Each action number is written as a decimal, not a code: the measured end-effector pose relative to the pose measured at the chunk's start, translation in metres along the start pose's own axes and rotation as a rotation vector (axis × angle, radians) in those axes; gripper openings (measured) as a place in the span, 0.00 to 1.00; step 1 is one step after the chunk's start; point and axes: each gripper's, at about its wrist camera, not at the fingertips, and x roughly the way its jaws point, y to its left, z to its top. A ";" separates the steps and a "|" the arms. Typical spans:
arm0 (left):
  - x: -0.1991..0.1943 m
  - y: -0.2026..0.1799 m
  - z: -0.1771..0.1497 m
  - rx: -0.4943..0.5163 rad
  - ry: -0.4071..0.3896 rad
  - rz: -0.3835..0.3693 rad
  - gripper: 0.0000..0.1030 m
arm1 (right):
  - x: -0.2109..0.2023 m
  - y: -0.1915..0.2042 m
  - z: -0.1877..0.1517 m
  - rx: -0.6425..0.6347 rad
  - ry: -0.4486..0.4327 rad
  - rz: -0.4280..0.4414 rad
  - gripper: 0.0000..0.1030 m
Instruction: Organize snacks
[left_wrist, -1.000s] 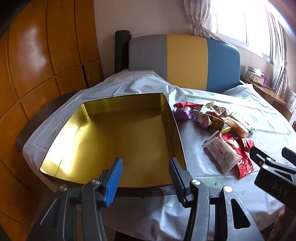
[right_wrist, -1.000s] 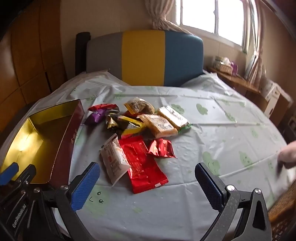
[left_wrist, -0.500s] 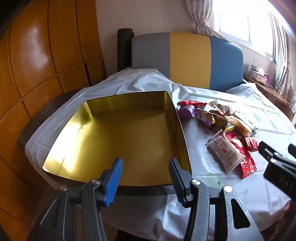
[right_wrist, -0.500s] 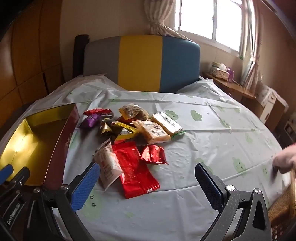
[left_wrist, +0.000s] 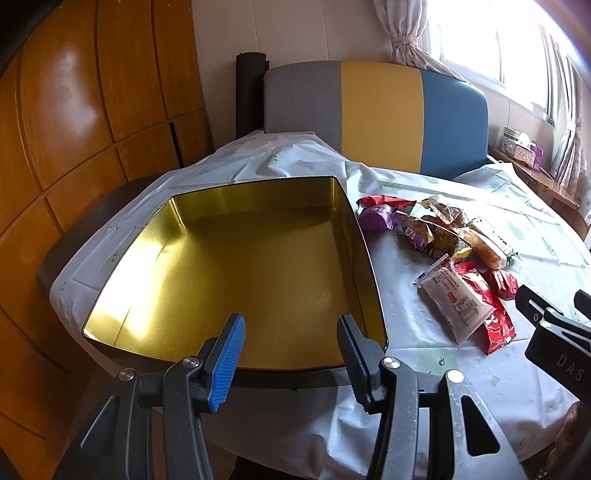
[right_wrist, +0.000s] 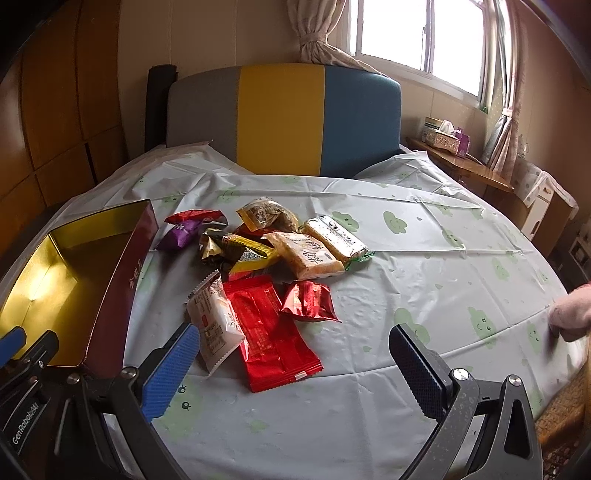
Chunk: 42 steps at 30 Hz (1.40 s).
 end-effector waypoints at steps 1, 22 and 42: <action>0.000 0.000 0.000 -0.001 0.000 0.000 0.51 | 0.000 0.000 0.000 -0.001 0.000 0.002 1.00; -0.003 0.001 0.000 -0.003 -0.006 0.000 0.51 | -0.003 0.003 -0.001 -0.007 -0.007 0.002 1.00; -0.005 0.001 0.001 0.000 -0.011 -0.001 0.51 | -0.005 0.004 -0.002 -0.010 -0.012 0.003 1.00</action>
